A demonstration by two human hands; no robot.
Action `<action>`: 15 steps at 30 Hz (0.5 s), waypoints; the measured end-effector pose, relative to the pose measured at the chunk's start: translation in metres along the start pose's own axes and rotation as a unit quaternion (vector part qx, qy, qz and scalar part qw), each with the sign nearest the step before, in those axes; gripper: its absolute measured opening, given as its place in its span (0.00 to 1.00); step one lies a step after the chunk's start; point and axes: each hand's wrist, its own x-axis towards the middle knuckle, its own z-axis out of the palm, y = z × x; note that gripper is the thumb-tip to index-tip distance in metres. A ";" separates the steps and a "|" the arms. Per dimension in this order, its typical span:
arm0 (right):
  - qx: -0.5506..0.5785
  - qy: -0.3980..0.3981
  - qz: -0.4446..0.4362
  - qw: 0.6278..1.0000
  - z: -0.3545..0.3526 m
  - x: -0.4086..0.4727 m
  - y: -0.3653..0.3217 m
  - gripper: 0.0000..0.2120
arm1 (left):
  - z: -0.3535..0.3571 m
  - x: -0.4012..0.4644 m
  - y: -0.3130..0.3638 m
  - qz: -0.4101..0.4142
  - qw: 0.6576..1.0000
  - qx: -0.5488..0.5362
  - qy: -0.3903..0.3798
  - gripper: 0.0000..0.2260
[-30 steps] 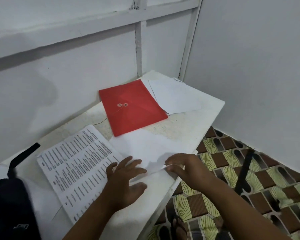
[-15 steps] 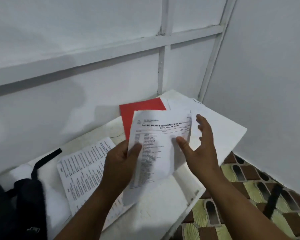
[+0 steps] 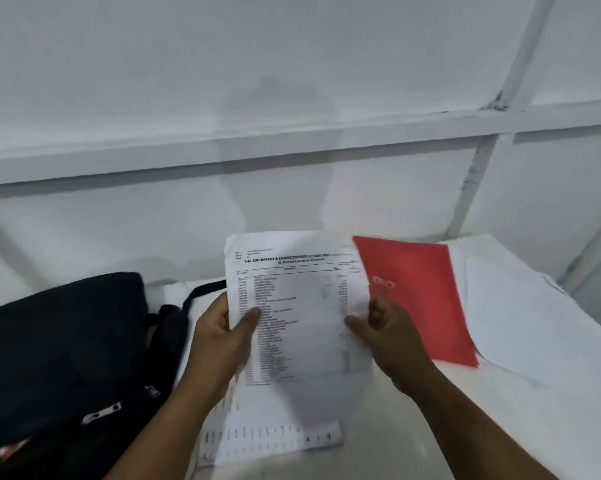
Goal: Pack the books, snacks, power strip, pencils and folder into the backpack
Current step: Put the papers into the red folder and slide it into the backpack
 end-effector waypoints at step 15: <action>-0.262 -0.080 -0.205 0.940 0.033 0.067 0.012 0.25 | -0.100 0.023 -0.038 0.129 0.973 0.183 -0.061 0.26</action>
